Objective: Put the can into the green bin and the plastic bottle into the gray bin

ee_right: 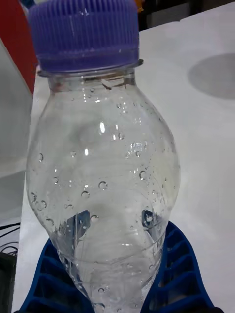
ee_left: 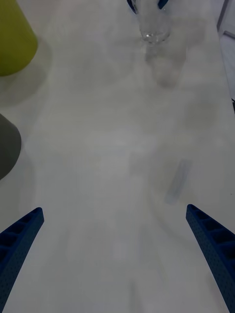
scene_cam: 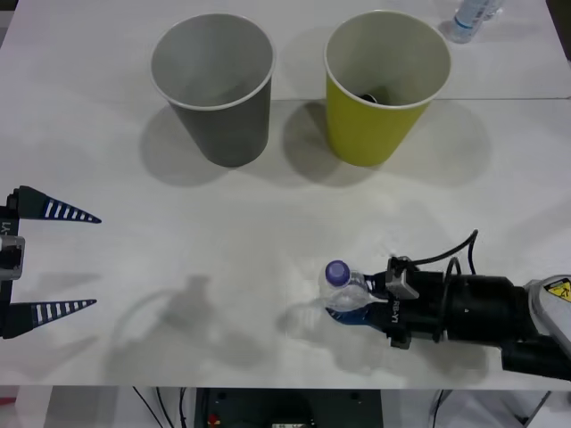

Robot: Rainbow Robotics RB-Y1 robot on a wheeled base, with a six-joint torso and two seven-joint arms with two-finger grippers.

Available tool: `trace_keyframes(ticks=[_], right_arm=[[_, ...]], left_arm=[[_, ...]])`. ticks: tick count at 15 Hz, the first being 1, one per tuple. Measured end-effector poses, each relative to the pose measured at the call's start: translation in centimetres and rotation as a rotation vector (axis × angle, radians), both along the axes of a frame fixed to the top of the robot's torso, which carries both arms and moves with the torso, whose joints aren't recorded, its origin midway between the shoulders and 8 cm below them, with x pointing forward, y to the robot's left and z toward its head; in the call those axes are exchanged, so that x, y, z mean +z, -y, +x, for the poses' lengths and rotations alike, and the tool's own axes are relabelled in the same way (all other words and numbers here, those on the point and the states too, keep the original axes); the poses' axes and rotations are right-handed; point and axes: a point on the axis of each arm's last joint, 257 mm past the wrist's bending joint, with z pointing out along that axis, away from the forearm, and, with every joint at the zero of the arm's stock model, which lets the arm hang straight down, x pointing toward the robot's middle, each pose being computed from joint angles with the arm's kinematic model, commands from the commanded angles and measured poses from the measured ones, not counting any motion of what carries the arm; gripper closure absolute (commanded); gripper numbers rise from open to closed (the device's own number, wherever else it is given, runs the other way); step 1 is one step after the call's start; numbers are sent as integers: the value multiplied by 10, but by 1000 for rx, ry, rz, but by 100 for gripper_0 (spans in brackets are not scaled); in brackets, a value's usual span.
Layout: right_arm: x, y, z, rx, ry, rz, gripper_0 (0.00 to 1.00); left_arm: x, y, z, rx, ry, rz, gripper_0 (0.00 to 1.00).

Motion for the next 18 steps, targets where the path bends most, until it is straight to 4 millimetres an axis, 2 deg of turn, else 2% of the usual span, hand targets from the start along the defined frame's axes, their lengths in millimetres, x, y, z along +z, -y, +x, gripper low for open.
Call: trace_keyframes(ticks=[7, 14, 18], right_arm=[[37, 11, 1, -157, -174, -59, 100], [97, 9, -3, -242, -339, -88, 100], [135, 5, 10, -219, -292, -152, 100]], left_arm=[[0, 0, 0, 0, 0, 0, 0], [0, 0, 0, 0, 0, 0, 0], [0, 0, 0, 0, 0, 0, 0]])
